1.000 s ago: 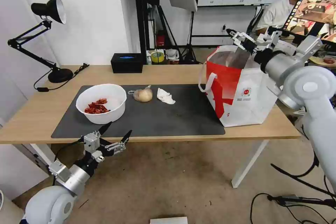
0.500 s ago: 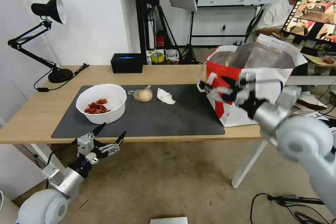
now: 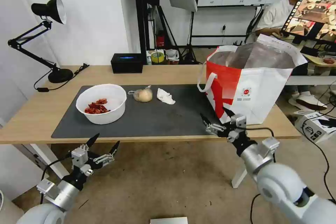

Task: Pick up the trash from the table and place it into the takeout bag.

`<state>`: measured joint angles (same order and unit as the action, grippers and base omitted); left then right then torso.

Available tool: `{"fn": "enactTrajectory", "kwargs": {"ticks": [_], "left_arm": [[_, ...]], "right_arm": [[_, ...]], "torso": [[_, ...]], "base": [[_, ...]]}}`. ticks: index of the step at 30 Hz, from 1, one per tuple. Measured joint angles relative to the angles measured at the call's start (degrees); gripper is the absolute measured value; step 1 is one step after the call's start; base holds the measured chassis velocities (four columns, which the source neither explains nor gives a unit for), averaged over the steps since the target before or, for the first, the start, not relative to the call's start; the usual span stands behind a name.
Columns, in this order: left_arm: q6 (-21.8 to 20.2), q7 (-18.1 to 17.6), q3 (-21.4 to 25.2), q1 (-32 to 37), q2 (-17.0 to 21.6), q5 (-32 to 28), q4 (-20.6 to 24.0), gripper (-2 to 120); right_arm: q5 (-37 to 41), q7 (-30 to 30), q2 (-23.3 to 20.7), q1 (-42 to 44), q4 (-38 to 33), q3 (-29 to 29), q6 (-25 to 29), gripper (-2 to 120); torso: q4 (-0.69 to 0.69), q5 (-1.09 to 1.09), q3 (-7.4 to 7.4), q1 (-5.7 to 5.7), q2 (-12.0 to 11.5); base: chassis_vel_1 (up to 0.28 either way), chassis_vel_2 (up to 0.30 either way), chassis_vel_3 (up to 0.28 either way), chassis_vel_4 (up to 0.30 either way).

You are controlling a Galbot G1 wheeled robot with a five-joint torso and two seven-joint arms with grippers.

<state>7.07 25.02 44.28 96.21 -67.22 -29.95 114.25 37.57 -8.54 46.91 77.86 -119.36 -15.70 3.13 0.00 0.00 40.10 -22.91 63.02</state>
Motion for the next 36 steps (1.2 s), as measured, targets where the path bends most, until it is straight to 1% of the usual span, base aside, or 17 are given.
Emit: {"fn": "enactTrajectory", "kwargs": {"ticks": [1,4,11,18,23,31,36], "left_arm": [[0.52,0.4,0.23,0.2,-0.27,0.66,-0.61,100],[0.96,0.66,0.31,0.61,-0.65,1.45,-1.17,100],[1.57,0.74,0.29,1.05,-1.25,2.92,-1.66,100],[2.01,0.7,0.18,0.82,-2.11,3.46,-2.73,100],[2.08,0.58,0.41,0.47,-2.37,3.49,-3.72,100],[2.07,0.53,0.55,0.22,-2.3,3.39,-3.99,100],[2.04,0.52,0.69,0.22,-2.2,3.31,-4.0,100]], "right_arm": [[-0.57,-0.12,0.49,1.04,0.82,0.33,1.53,100],[-1.11,-0.3,1.04,2.47,1.31,0.67,2.99,100],[-2.1,-0.99,1.6,4.08,1.85,1.4,4.31,100],[-2.9,-1.8,2.37,5.45,2.4,2.07,4.53,100],[-3.69,-2.54,3.22,5.87,2.85,3.66,4.46,100],[-5.54,-2.89,5.54,5.38,2.94,5.98,3.75,100],[-6.59,-3.01,6.18,5.1,3.12,6.84,3.55,100]], "torso": [[0.0,0.0,0.0,0.0,0.0],[0.0,0.0,0.0,0.0,0.0],[0.0,0.0,0.0,0.0,0.0],[0.0,-0.01,0.0,0.0,0.0],[0.0,-0.01,0.0,-0.01,0.0],[0.0,0.0,0.0,-0.01,0.0],[0.0,-0.01,0.0,-0.01,0.0]], "base": [[0.0,0.0,0.0,0.0],[0.0,0.0,0.0,0.0],[0.0,0.0,0.0,0.0],[0.0,0.0,0.0,0.0],[0.0,0.0,0.0,0.0],[0.0,0.0,0.0,0.0],[0.0,0.0,0.0,0.0]]}}
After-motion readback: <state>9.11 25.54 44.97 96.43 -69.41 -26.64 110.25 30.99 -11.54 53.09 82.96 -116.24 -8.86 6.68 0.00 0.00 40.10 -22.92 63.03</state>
